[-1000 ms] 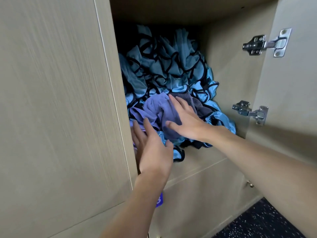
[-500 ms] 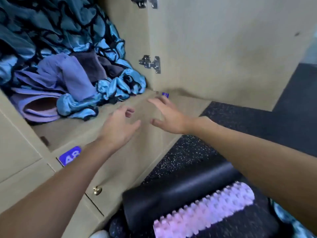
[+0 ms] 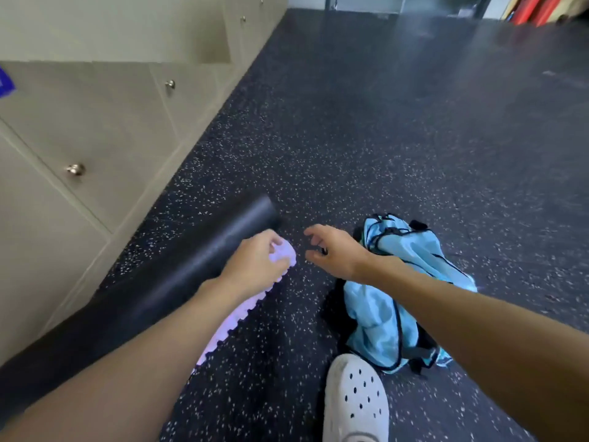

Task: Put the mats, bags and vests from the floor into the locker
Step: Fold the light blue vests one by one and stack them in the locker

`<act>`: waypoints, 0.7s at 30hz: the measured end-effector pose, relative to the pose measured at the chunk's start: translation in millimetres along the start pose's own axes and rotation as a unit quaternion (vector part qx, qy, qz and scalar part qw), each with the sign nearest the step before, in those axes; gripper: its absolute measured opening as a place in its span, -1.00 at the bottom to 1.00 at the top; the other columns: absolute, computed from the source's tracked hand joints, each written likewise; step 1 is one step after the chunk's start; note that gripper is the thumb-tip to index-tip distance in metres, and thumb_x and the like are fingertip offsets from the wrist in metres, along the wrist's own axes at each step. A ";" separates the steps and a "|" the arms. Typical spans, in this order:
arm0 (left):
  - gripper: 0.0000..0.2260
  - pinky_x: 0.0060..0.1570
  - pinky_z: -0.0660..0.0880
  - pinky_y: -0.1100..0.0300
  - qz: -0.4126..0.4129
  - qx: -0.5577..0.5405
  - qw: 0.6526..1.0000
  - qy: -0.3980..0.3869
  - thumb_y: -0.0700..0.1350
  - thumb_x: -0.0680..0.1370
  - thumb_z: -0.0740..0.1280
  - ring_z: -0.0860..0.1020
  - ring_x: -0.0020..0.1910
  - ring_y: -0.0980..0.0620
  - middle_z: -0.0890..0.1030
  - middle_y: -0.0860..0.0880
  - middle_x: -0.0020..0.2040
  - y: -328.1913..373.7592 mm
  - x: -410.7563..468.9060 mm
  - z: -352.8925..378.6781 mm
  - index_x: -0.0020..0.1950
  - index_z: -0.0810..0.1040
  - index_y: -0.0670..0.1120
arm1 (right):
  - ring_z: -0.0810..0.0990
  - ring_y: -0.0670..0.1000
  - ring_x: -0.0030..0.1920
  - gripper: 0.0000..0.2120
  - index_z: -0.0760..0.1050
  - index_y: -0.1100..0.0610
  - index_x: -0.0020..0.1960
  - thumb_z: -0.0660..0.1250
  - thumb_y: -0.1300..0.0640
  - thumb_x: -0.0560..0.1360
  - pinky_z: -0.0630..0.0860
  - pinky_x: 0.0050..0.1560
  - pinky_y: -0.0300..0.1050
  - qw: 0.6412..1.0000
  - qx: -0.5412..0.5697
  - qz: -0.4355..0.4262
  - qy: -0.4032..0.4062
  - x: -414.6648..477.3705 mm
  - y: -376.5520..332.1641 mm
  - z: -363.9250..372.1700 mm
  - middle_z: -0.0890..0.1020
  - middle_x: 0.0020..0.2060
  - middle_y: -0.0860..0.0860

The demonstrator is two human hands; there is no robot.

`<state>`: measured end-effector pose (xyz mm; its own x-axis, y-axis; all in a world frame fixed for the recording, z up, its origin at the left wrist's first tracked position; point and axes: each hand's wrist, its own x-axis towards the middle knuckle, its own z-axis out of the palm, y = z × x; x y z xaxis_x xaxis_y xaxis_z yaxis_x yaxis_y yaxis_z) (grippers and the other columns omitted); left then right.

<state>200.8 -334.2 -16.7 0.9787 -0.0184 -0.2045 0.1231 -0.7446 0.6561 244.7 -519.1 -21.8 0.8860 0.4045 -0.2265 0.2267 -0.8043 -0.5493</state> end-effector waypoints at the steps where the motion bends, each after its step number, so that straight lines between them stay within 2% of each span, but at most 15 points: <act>1: -0.80 0.03 0.56 0.00 0.005 0.008 1.000 -0.021 0.09 0.47 0.40 0.60 -0.08 0.00 0.59 0.12 -0.07 3.2 7.0 25.6 0.06 0.51 0.12 | 0.53 0.12 0.18 -0.54 0.36 0.15 0.41 0.33 0.08 0.55 0.38 0.12 -0.15 1.000 0.003 0.031 -0.004 -7.5 24.0 4.5 0.54 0.20 0.12; 4: -0.69 0.12 0.51 0.00 0.000 0.028 0.997 -0.073 0.08 0.48 0.44 0.56 0.03 -0.01 0.59 0.04 0.08 9.4 23.3 94.5 0.17 0.51 0.04 | 0.50 0.12 0.22 -0.49 0.38 0.12 0.39 0.39 0.00 0.51 0.40 0.15 -0.12 0.994 -0.008 0.107 -0.018 -25.8 87.3 23.3 0.52 0.22 0.11; 6: -0.63 0.13 0.52 0.01 -0.006 0.026 0.995 -0.098 0.11 0.46 0.46 0.57 0.07 -0.03 0.57 0.06 0.11 14.0 28.3 126.6 0.21 0.51 0.04 | 0.45 0.14 0.26 -0.39 0.34 0.09 0.43 0.44 -0.06 0.47 0.43 0.19 -0.07 0.988 -0.027 0.146 -0.033 -33.7 115.5 36.1 0.46 0.26 0.12; 9: -0.56 0.14 0.52 0.03 -0.012 0.012 0.989 -0.148 0.08 0.46 0.48 0.57 0.09 -0.03 0.50 0.08 0.06 16.9 30.9 158.3 0.29 0.48 0.06 | 0.42 0.15 0.26 -0.28 0.24 0.05 0.49 0.46 -0.03 0.43 0.44 0.23 0.03 0.988 -0.019 0.154 -0.021 -39.7 133.8 49.5 0.37 0.29 0.11; 11: -0.54 0.09 0.53 0.08 -0.021 -0.005 0.987 -0.156 0.03 0.45 0.50 0.58 0.04 -0.02 0.55 0.04 0.07 16.6 32.2 172.3 0.32 0.47 0.05 | 0.44 0.14 0.21 -0.28 0.20 0.02 0.51 0.45 0.03 0.45 0.46 0.20 0.02 0.988 -0.001 0.151 -0.005 -38.7 139.2 54.1 0.34 0.28 0.09; 13: -0.58 -0.01 0.55 0.17 -0.034 -0.027 0.989 -0.138 -0.03 0.46 0.51 0.61 -0.06 0.04 0.62 0.02 0.00 15.8 34.2 181.1 0.28 0.51 0.01 | 0.47 0.15 0.19 -0.40 0.31 0.06 0.46 0.42 0.06 0.48 0.46 0.19 0.02 0.988 -0.010 0.154 -0.014 -36.1 144.8 55.4 0.46 0.22 0.11; 15: -0.68 -0.13 0.52 0.33 -0.047 -0.056 0.992 -0.101 -0.13 0.47 0.49 0.60 -0.20 0.14 0.65 0.07 -0.19 15.4 37.6 185.0 0.21 0.58 -0.06 | 0.54 0.16 0.09 -0.71 0.53 0.10 0.23 0.35 0.12 0.51 0.49 0.08 -0.03 0.989 -0.027 0.143 -0.020 -35.2 146.5 52.0 0.62 0.05 0.12; 16: -0.72 -0.18 0.48 0.42 -0.050 -0.070 0.993 -0.086 -0.16 0.47 0.48 0.58 -0.25 0.18 0.64 0.09 -0.27 16.4 39.0 185.3 0.17 0.61 -0.09 | 0.55 0.17 0.05 -0.84 0.57 0.10 0.08 0.31 0.16 0.52 0.46 0.03 -0.04 0.990 -0.044 0.134 -0.018 -36.3 145.7 48.6 0.65 -0.01 0.11; 17: -0.75 -0.20 0.45 0.45 -0.049 -0.085 0.992 -0.074 -0.18 0.48 0.48 0.56 -0.27 0.19 0.64 0.09 -0.29 18.6 40.3 185.0 0.15 0.62 -0.11 | 0.53 0.16 0.07 -0.88 0.57 0.06 -0.01 0.28 0.17 0.53 0.41 0.03 -0.04 0.990 -0.069 0.122 -0.006 -37.6 144.8 43.9 0.64 -0.02 0.09; 18: -0.76 -0.18 0.46 0.43 -0.044 -0.096 0.992 -0.067 -0.17 0.47 0.48 0.55 -0.27 0.17 0.63 0.07 -0.26 22.2 41.5 184.5 0.13 0.62 -0.11 | 0.48 0.14 0.14 -0.88 0.56 0.02 0.00 0.25 0.15 0.54 0.35 0.07 -0.03 0.988 -0.106 0.108 0.011 -39.4 144.8 37.9 0.62 0.04 0.06; 19: -0.76 -0.13 0.49 0.37 -0.036 -0.103 0.992 -0.064 -0.15 0.47 0.50 0.54 -0.25 0.15 0.63 0.06 -0.20 26.3 41.8 184.5 0.12 0.62 -0.09 | 0.41 0.12 0.22 -0.83 0.53 -0.01 0.11 0.25 0.09 0.55 0.28 0.15 0.00 0.984 -0.148 0.098 0.032 -42.4 145.7 31.0 0.56 0.14 0.03; 21: -0.76 -0.04 0.52 0.23 -0.014 -0.103 0.992 -0.066 -0.08 0.47 0.51 0.52 -0.20 0.14 0.60 0.07 -0.09 37.2 41.6 183.6 0.10 0.60 -0.03 | 0.25 0.10 0.38 -0.57 0.37 -0.06 0.39 0.27 -0.08 0.55 0.17 0.30 0.06 0.968 -0.220 0.116 0.038 -50.8 149.8 15.2 0.41 0.33 0.00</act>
<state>215.9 -485.2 -134.2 0.9459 -0.0971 -0.3096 0.1944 -0.5944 0.7803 227.5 -653.4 -104.8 0.9568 0.1721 -0.2341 0.1543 -0.9837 -0.0925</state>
